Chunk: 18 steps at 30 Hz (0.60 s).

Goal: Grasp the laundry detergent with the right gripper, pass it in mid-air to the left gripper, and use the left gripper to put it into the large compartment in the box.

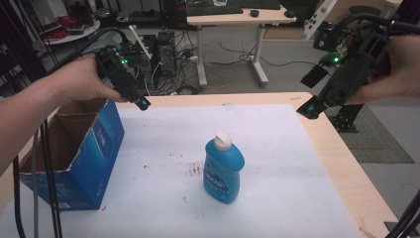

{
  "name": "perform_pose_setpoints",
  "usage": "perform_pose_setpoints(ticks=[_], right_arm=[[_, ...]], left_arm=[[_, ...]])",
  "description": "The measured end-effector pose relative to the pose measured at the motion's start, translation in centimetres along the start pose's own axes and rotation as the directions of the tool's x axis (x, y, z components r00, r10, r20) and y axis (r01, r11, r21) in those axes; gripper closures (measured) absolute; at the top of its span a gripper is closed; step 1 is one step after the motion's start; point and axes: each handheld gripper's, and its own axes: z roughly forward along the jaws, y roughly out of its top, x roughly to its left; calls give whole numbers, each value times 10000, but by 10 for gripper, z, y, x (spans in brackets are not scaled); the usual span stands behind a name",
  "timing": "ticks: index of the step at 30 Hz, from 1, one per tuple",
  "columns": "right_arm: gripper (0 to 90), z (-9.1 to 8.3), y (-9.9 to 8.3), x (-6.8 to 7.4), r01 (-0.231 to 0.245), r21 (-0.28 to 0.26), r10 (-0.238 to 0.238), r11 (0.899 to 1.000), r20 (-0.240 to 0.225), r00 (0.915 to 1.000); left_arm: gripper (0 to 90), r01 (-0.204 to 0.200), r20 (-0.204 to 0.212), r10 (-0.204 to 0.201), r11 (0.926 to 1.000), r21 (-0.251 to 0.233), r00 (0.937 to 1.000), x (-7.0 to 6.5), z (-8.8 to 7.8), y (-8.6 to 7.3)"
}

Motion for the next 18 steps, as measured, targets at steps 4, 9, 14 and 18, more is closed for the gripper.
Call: perform_pose_setpoints(ticks=[4, 9, 14, 18], right_arm=[[126, 3, 2, -2, 83, 108, -83, 9999, -44, 10000], [126, 5, 5, -2, 116, 57, -115, 9999, -118, 9999], [126, 8, 5, 0, 138, 139, -138, 9998, 26, 9999], [126, 12, 2, 3, 38, 7, -38, 10000, 25, 10000]], left_arm=[[169, 47, -30, -47, 10000, 34, 10000, 0, -2, -1], [169, 10, -56, -10, 10000, 34, 10000, -2, -3, -2], [169, -4, -78, 4, 10000, -2, 10000, -2, -4, -2], [169, -41, -52, 41, 10000, -29, 10000, -2, -5, -2]])
